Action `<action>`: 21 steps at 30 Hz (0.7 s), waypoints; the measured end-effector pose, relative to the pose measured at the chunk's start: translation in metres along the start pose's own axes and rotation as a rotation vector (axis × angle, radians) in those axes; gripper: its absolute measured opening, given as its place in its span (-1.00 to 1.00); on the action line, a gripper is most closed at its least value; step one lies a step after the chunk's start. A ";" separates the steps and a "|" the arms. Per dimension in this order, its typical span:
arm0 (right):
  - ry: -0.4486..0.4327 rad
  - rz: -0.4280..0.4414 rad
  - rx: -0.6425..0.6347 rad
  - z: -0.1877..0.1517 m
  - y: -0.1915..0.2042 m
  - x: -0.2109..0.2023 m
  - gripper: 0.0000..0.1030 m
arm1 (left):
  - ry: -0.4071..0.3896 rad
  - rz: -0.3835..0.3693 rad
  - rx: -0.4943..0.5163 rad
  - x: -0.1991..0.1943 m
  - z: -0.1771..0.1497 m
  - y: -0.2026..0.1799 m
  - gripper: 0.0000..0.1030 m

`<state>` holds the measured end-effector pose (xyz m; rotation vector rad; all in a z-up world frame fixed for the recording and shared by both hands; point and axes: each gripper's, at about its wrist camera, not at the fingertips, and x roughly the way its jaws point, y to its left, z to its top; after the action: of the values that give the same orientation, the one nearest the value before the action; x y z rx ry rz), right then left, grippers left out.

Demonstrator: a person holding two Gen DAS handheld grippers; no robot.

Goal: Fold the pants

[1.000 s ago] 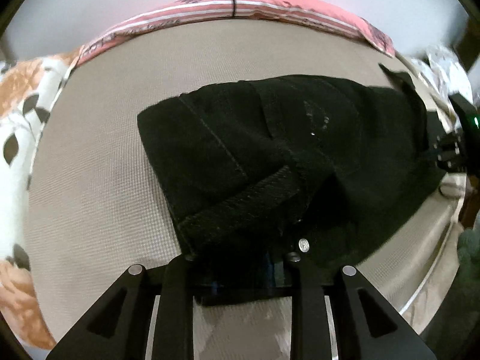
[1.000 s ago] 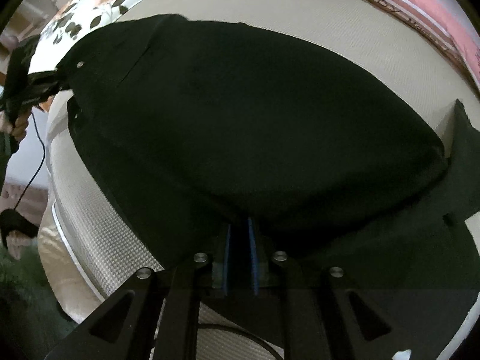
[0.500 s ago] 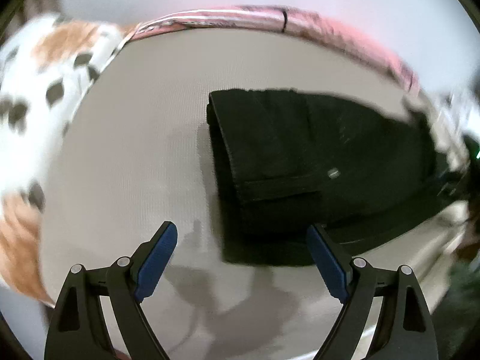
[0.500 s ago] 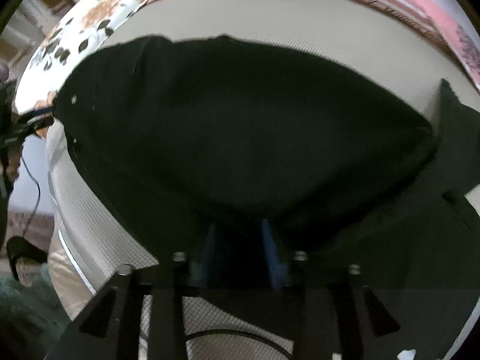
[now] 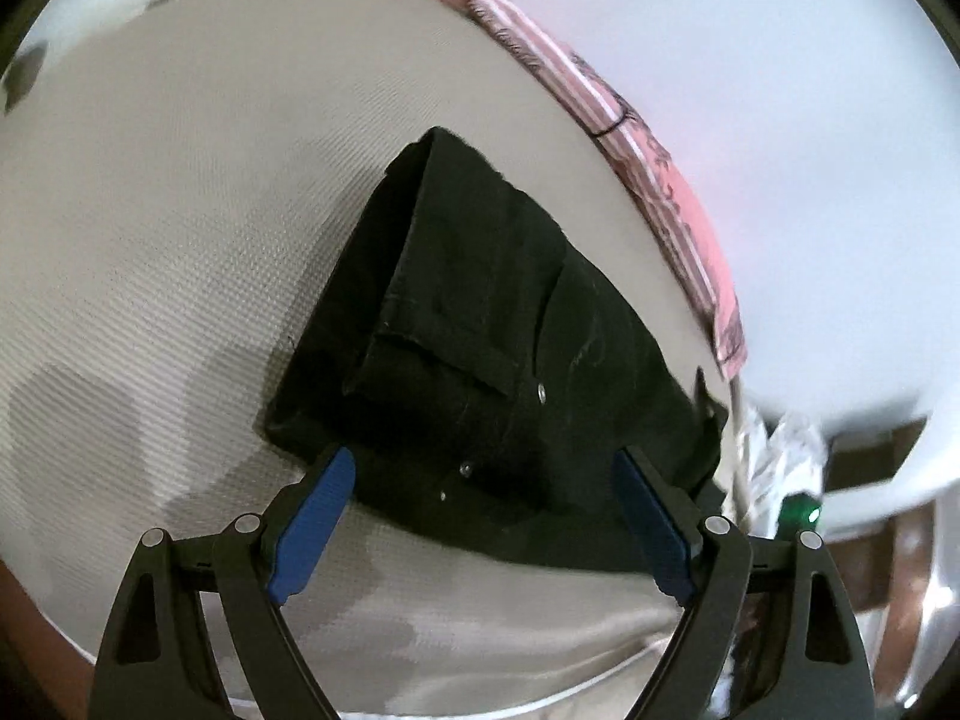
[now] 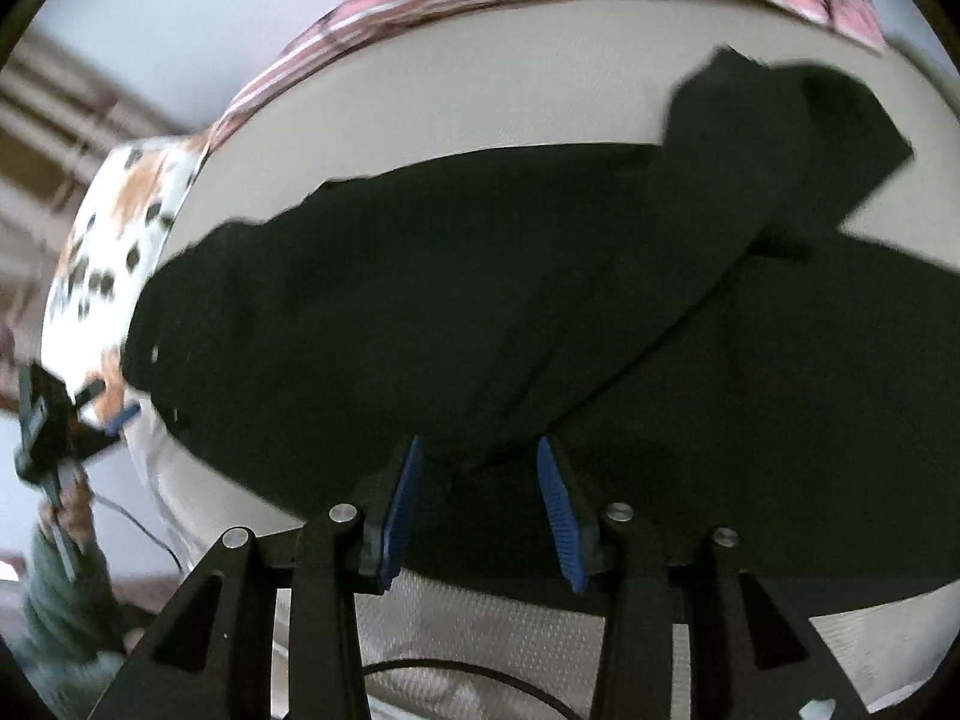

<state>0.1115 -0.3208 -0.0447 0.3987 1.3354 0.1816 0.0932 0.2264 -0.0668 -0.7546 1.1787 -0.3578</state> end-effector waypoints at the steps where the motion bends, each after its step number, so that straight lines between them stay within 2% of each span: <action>1: -0.004 -0.004 0.022 0.002 -0.002 0.003 -0.25 | -0.004 -0.018 -0.025 0.002 0.002 0.001 0.69; 4: -0.003 -0.078 0.033 0.007 -0.003 0.012 -0.25 | -0.021 0.003 -0.056 0.004 0.007 0.002 0.64; 8: -0.002 -0.179 0.042 0.015 -0.004 0.021 -0.30 | -0.042 0.070 -0.099 0.007 0.013 0.003 0.19; 12: -0.005 -0.212 0.098 0.020 -0.011 0.025 -0.35 | -0.037 0.120 -0.113 0.015 0.015 0.007 -0.03; 13: -0.009 -0.218 0.106 0.021 -0.011 0.025 -0.38 | -0.038 0.126 -0.118 0.015 0.014 0.008 -0.06; 15: -0.007 -0.228 0.100 0.023 -0.011 0.026 -0.69 | -0.031 0.130 -0.126 0.019 0.016 0.009 -0.19; 18: -0.008 -0.233 0.112 0.020 -0.010 0.021 -0.80 | -0.025 0.140 -0.124 0.025 0.020 0.009 -0.36; 21: -0.036 -0.241 0.107 0.015 -0.003 0.008 -0.83 | -0.025 0.150 -0.068 0.024 0.024 0.000 -0.54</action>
<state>0.1280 -0.3234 -0.0502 0.3261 1.3487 -0.0977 0.1242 0.2199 -0.0798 -0.7223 1.2205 -0.1842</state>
